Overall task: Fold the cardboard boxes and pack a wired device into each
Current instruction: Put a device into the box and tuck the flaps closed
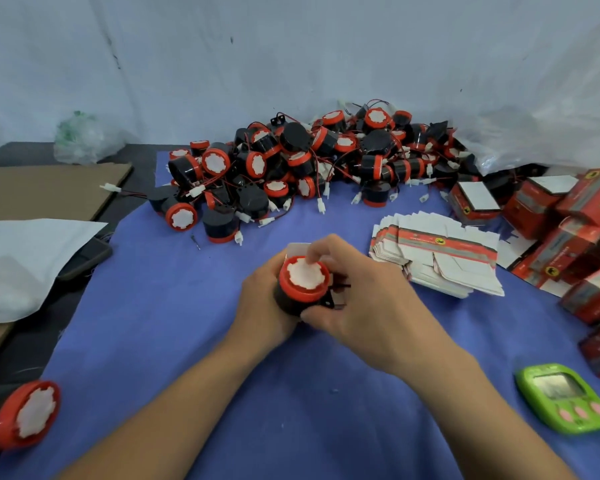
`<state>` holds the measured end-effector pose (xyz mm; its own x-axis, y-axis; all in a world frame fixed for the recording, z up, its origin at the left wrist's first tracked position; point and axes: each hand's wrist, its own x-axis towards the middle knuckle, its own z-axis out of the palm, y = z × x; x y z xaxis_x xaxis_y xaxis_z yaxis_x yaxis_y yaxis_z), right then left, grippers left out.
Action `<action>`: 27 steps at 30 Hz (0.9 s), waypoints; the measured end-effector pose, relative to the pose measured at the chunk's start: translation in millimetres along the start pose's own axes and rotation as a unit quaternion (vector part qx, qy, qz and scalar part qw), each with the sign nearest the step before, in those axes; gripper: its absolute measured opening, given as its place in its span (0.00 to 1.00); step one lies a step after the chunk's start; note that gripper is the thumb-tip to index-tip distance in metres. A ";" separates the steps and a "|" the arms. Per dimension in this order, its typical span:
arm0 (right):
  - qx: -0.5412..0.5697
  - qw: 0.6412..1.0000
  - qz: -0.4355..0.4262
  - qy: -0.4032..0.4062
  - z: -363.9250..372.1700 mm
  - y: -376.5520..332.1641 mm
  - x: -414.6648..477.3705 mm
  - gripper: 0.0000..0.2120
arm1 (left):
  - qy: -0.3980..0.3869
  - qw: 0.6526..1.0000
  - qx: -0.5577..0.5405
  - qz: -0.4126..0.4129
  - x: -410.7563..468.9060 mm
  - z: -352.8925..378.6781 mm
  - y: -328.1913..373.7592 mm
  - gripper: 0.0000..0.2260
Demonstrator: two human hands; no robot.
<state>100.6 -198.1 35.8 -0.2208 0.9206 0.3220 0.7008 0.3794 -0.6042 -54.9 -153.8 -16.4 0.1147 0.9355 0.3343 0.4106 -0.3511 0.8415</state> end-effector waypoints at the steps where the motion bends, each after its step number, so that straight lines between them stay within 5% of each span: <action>1: -0.022 0.999 -0.004 0.035 2.2 6.4 0.2 0.28 | -0.017 1.000 0.000 -0.013 3.3 0.4 -0.8 0.20; 5: -0.099 0.974 -0.032 0.201 8.0 26.8 0.5 0.29 | -0.056 0.996 -0.039 -0.052 8.4 3.4 -5.0 0.20; 11: -0.158 0.945 -0.082 0.273 15.8 30.5 3.8 0.21 | -0.147 0.960 -0.220 -0.090 9.9 -7.3 -8.3 0.27; 14: -0.197 0.937 -0.122 0.263 19.4 24.0 2.3 0.16 | -0.182 0.926 -0.310 -0.118 10.3 -10.5 -9.5 0.24; 17: -0.211 0.956 -0.115 0.167 21.5 27.4 -0.2 0.09 | -0.178 0.924 -0.318 -0.121 10.2 -9.3 -10.8 0.20; 20: -0.206 0.964 -0.107 0.130 20.8 29.4 -2.0 0.11 | -0.148 0.942 -0.276 -0.119 10.0 -4.8 -10.8 0.20; 23: -0.062 0.971 -0.085 0.217 16.2 28.2 -7.5 0.14 | -0.110 0.968 -0.201 -0.102 7.7 -0.6 -10.1 0.18; 25: -0.035 0.956 -0.019 0.290 8.1 34.4 -10.1 0.26 | -0.081 0.976 -0.172 -0.104 6.0 2.2 -9.9 0.15; 27: 0.045 0.958 0.104 0.264 -0.9 42.7 -9.5 0.35 | -0.061 0.982 -0.145 -0.107 5.3 4.5 -9.7 0.15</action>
<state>133.2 -190.8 7.6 0.3089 0.8108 0.4971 0.6251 0.2209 -0.7487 -54.2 -145.2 -24.6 0.1687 0.9808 0.0976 0.1647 -0.1257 0.9783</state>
